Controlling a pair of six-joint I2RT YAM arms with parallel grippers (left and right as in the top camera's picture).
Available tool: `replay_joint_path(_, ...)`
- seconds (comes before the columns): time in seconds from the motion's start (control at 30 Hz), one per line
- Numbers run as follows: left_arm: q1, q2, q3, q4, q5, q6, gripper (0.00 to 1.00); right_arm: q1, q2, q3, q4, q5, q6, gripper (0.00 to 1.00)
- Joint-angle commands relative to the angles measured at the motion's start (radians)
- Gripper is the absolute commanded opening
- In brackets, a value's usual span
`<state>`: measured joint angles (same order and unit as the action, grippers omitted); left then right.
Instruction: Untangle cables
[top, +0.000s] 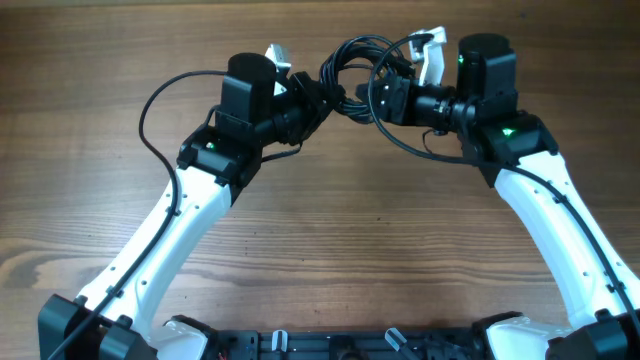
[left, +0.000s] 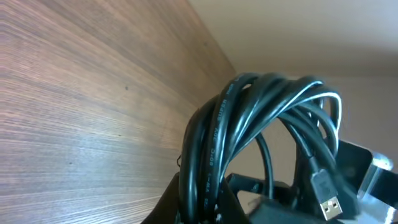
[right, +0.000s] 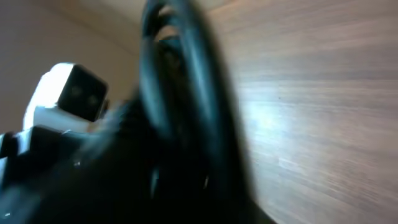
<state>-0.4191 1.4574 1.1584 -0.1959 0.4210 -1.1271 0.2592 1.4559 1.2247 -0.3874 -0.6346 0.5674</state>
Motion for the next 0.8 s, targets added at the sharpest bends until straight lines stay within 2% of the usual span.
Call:
replay_joint_path(0.0, 0.000, -0.002, 0.007, 0.008, -0.064, -0.003, 0.04, -0.018, 0.006, 0.014, -0.082, 0.242, 0.080, 0.17)
replay_joint_path(0.17, 0.000, -0.002, 0.007, 0.045, -0.105, 0.006, 0.04, -0.018, 0.011, 0.013, -0.152, 0.323, 0.095, 0.05)
replay_joint_path(0.27, 0.000, -0.003, 0.007, 0.149, -0.077, 0.049, 0.04, -0.018, 0.013, 0.013, -0.156, 0.320, 0.095, 0.04)
replay_joint_path(0.3, 0.002, -0.003, 0.007, 0.247, -0.022, 0.050, 0.04, -0.018, 0.013, 0.013, -0.163, 0.320, 0.093, 0.04)
replay_joint_path(0.47, 0.019, -0.003, 0.007, 0.497, 0.153, 0.030, 0.04, -0.018, 0.028, 0.012, -0.176, 0.320, 0.090, 0.04)
replay_joint_path(0.6, 0.042, -0.003, 0.007, 0.592, 0.259, -0.046, 0.04, -0.019, 0.043, 0.011, -0.173, 0.283, 0.087, 0.04)
replay_joint_path(0.77, 0.075, -0.003, 0.007, 0.595, 0.368, -0.090, 0.04, -0.023, 0.059, 0.011, -0.134, 0.180, 0.036, 0.04)
